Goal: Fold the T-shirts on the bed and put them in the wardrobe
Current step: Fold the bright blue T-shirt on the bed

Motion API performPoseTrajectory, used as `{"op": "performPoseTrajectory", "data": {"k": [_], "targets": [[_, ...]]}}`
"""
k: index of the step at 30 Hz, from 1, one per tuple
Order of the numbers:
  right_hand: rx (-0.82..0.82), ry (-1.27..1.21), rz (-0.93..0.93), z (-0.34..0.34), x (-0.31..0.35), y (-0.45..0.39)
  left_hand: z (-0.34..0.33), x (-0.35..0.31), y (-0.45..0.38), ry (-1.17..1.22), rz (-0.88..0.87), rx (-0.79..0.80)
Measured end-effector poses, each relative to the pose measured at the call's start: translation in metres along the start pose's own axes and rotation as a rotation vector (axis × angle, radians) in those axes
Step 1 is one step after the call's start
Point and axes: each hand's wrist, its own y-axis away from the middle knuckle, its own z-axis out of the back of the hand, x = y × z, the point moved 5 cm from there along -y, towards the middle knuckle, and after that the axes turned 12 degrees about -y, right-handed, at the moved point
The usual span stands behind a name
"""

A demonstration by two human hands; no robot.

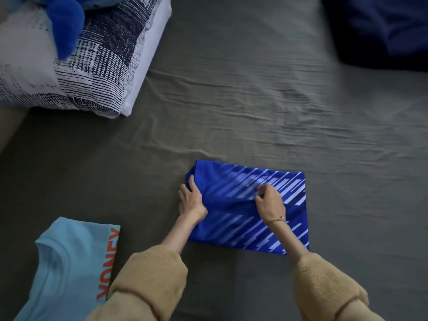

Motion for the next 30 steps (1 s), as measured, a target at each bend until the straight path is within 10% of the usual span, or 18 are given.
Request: {"op": "performPoseTrajectory", "data": {"k": [6, 12, 30], "targets": [[-0.274, 0.129, -0.159, 0.048, -0.034, 0.006, -0.006, -0.030, 0.019, -0.148, -0.127, -0.307], [-0.277, -0.045, -0.241, 0.071, -0.062, 0.006, -0.035, -0.079, 0.034, 0.215, -0.369, -0.065], [0.395, -0.497, -0.216, 0.080, -0.048, -0.009, -0.048, -0.119, 0.015, 0.400, -0.140, -0.009]]}}
